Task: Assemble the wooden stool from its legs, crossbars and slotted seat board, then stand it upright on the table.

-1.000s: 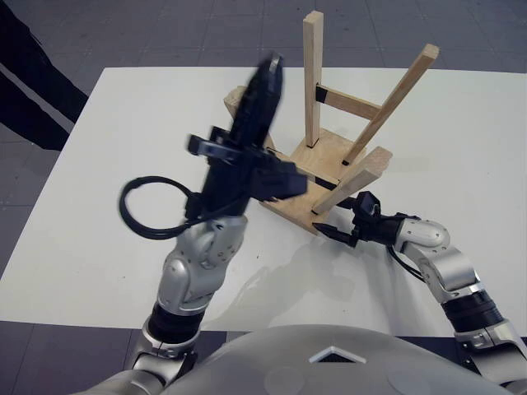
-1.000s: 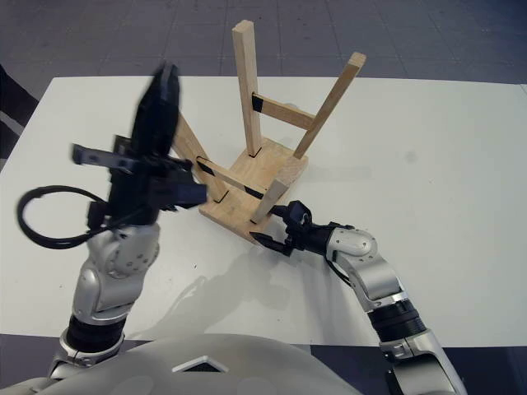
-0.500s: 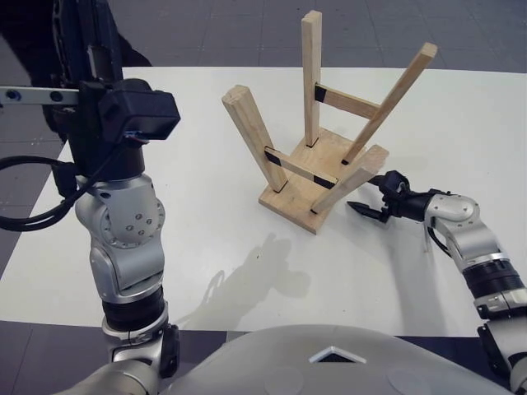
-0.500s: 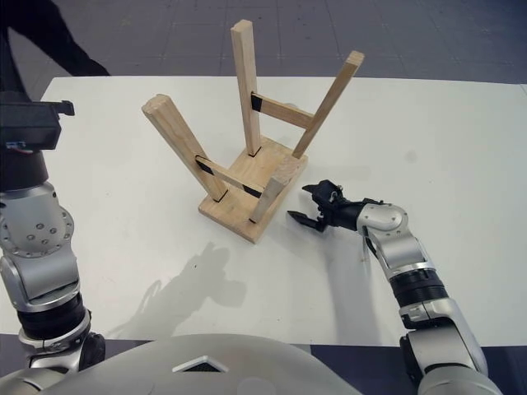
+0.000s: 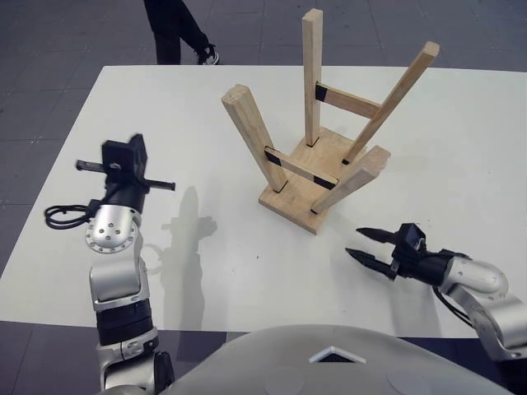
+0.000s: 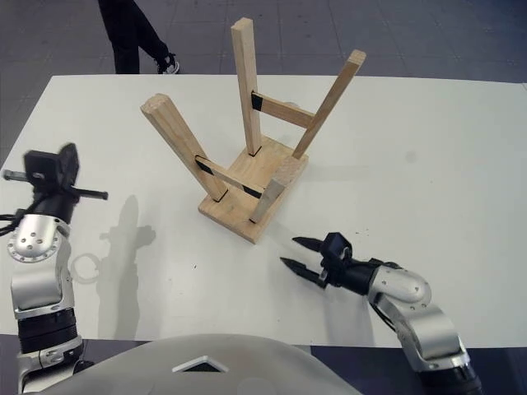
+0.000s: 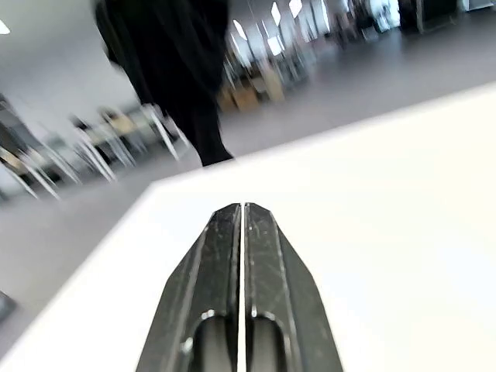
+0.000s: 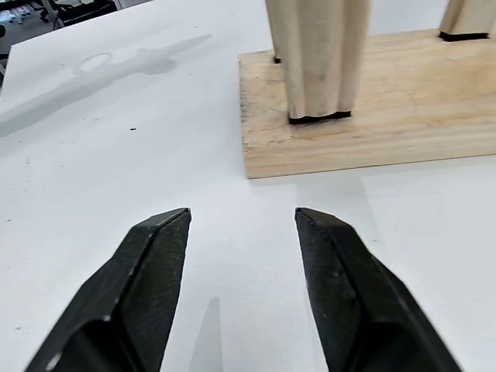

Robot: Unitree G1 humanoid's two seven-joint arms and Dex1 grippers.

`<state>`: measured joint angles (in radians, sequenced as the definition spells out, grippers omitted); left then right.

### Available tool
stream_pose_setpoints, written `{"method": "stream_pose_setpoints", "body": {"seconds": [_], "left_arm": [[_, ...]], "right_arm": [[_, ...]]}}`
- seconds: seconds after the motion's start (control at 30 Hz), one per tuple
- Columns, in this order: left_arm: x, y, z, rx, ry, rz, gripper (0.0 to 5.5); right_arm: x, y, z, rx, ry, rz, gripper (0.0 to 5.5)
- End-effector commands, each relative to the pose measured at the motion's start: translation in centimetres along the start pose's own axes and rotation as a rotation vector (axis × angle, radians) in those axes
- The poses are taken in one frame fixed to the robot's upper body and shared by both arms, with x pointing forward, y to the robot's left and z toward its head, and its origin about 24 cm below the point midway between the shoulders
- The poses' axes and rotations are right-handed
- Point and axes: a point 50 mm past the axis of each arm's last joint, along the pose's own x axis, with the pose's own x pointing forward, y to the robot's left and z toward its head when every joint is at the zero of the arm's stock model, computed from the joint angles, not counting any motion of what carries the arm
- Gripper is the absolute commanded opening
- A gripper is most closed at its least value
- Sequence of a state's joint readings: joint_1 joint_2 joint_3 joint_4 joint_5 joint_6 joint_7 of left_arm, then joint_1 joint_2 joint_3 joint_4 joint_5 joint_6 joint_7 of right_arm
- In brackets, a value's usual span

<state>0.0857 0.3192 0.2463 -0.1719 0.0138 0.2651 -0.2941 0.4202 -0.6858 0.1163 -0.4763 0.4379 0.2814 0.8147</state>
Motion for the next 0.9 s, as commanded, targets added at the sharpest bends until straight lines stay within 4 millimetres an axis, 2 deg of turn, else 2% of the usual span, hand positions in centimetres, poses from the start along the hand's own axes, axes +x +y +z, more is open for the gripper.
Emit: {"method": "stream_pose_setpoints", "body": {"seconds": [0.03,0.2,0.33,0.43,0.5,0.7,0.9], "left_arm": [[0.3,-3.2,-2.9,0.003,0.146,-0.158,0.1],[0.8,-9.1,-3.2,-0.08,0.173,-0.394,0.1],[0.9,-11.3,-3.1,-0.113,0.175,-0.498,0.1],[0.9,-12.5,-2.8,-0.134,0.177,-0.555,0.1],[0.9,-12.8,-3.0,-0.129,0.184,-0.569,0.1],[-0.6,-14.8,-3.0,-0.161,0.211,-0.713,0.1],[-2.0,-15.5,-2.4,-0.177,0.21,-0.773,0.1]], "right_arm": [[1.2,0.7,0.1,0.013,0.019,0.036,1.82],[3.8,0.9,-0.4,0.014,0.036,0.077,0.92],[6.1,0.6,-0.5,0.01,0.031,0.096,0.13],[7.0,0.9,-0.7,0.014,0.029,0.118,0.13],[7.1,0.7,-0.8,0.008,0.034,0.113,0.13],[6.5,-1.1,-1.2,-0.029,0.07,0.035,0.13],[4.3,-3.2,-1.4,-0.053,0.099,-0.056,0.13]]}}
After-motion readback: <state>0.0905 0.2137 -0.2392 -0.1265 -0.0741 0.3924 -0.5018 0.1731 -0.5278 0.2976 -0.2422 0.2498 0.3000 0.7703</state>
